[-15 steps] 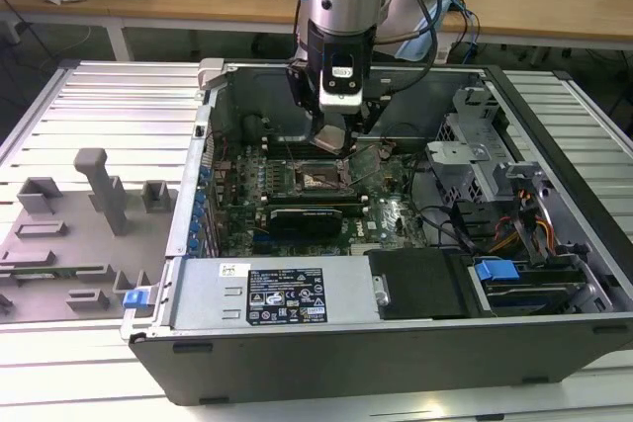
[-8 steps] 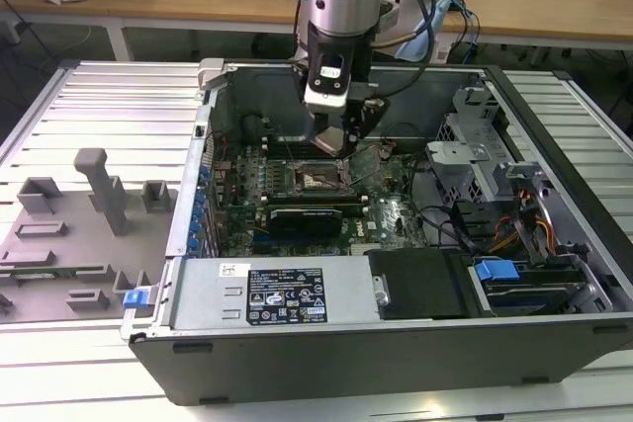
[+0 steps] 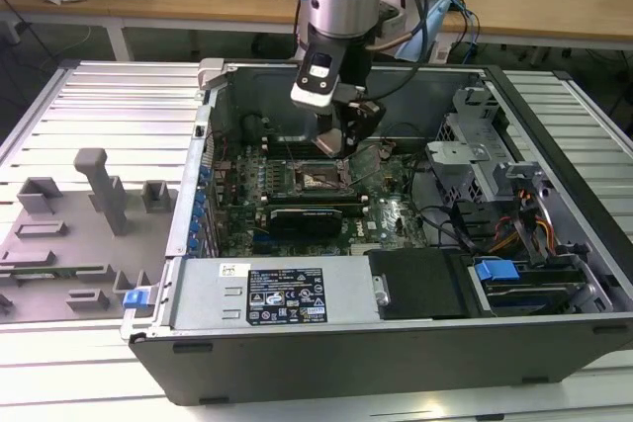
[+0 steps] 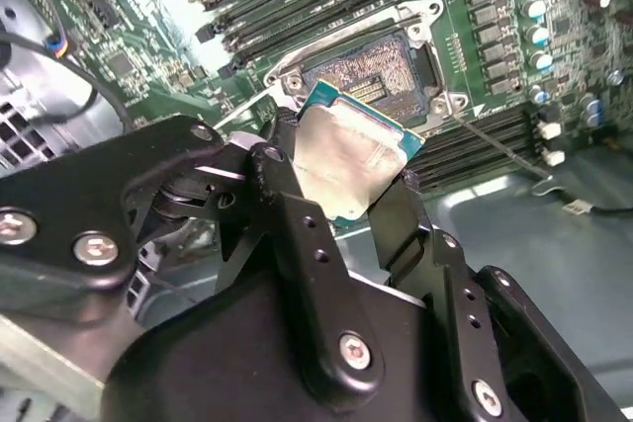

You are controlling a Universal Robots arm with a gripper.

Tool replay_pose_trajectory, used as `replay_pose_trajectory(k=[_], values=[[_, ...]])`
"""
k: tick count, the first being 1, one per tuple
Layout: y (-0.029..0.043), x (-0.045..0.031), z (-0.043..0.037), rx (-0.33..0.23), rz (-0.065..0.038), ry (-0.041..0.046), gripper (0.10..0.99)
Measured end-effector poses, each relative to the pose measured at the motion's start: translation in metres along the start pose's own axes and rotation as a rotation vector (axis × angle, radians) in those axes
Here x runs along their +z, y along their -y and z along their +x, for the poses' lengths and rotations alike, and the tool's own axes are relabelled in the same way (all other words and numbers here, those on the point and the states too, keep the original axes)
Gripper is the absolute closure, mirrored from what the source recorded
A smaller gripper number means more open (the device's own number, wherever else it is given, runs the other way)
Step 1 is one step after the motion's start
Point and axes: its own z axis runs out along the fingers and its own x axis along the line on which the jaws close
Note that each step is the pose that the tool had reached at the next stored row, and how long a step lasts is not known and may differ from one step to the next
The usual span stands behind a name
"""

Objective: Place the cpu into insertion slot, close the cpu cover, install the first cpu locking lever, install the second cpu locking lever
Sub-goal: 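Place the cpu into insertion slot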

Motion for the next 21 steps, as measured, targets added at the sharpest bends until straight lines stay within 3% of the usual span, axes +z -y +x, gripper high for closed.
replay_pose_trajectory(k=[5, 9, 16, 21], values=[[0.0001, 0.0016, 0.0, 0.153, -0.001, 0.0135, 0.545], [0.0004, 0.0049, 0.0, 0.307, -0.001, 0.027, 0.545], [0.001, 0.0112, -0.0001, 0.465, -0.002, 0.0408, 0.545], [0.0014, 0.017, 0.0007, 0.52, -0.002, 0.0454, 0.545]])
